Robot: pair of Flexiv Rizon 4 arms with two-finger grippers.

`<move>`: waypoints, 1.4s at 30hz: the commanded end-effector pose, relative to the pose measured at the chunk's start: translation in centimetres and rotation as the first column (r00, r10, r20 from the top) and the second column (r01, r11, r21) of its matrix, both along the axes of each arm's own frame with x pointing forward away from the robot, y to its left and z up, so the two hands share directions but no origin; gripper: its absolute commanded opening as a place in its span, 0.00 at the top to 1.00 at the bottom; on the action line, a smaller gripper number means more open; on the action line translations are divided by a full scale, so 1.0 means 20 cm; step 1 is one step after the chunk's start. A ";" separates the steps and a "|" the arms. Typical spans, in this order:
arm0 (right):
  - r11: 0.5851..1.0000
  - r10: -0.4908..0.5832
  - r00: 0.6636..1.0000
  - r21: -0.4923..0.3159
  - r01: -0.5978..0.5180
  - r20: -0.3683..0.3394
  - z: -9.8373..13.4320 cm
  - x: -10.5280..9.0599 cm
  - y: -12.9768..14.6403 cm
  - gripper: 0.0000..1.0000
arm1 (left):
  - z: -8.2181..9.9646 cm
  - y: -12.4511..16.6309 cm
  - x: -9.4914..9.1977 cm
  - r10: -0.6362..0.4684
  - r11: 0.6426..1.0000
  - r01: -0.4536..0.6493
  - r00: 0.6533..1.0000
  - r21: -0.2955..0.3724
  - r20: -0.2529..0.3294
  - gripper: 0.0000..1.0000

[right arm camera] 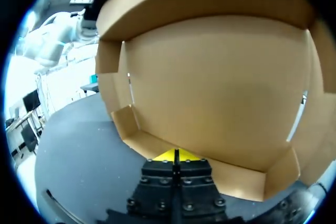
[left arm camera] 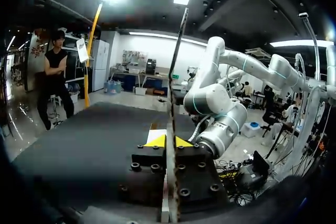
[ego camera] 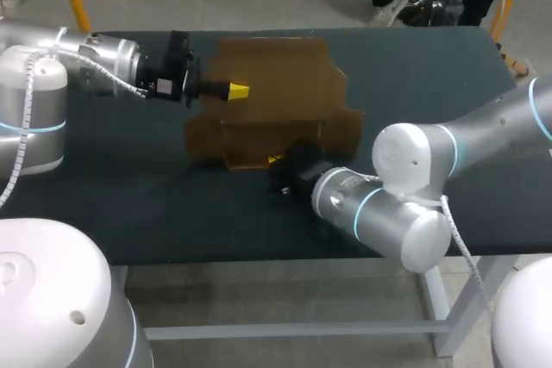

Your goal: Assemble the packaging by folding the flat box into shape, placing the metal phone stand inside, and closing the box properly

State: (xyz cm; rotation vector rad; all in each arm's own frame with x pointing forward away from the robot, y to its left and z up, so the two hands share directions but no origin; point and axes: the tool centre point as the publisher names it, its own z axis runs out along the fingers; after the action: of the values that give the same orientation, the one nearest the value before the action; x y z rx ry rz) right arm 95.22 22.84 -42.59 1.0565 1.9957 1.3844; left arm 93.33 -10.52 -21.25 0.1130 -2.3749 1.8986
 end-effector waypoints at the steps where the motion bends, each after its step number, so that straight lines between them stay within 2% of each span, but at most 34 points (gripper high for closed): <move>1: 1.000 -0.004 1.000 0.000 0.004 0.004 -0.02 0.00 0.01 1.00 | -0.02 0.00 0.02 0.000 1.000 0.000 1.000 -0.002 -0.021 1.00; 15: 1.000 -0.004 1.000 0.000 0.004 0.004 -0.02 0.00 0.01 1.00 | -0.05 0.01 0.08 0.019 1.000 -0.019 0.992 -0.001 -0.123 1.00; 25: 1.000 -0.004 1.000 0.000 0.004 0.004 -0.02 0.00 0.01 1.00 | -0.04 0.01 0.07 0.010 1.000 -0.006 0.994 0.029 -0.113 1.00; 42: 1.000 -0.004 1.000 0.000 0.004 0.004 -0.02 0.00 0.01 1.00 | -0.04 0.02 0.08 0.012 1.000 -0.009 0.994 0.028 -0.112 1.00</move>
State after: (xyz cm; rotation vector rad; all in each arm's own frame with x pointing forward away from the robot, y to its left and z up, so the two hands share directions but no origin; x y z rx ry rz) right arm 95.24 22.80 -42.59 1.0564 1.9946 1.3854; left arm 94.80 -10.22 -21.83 0.2328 -2.3329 1.8184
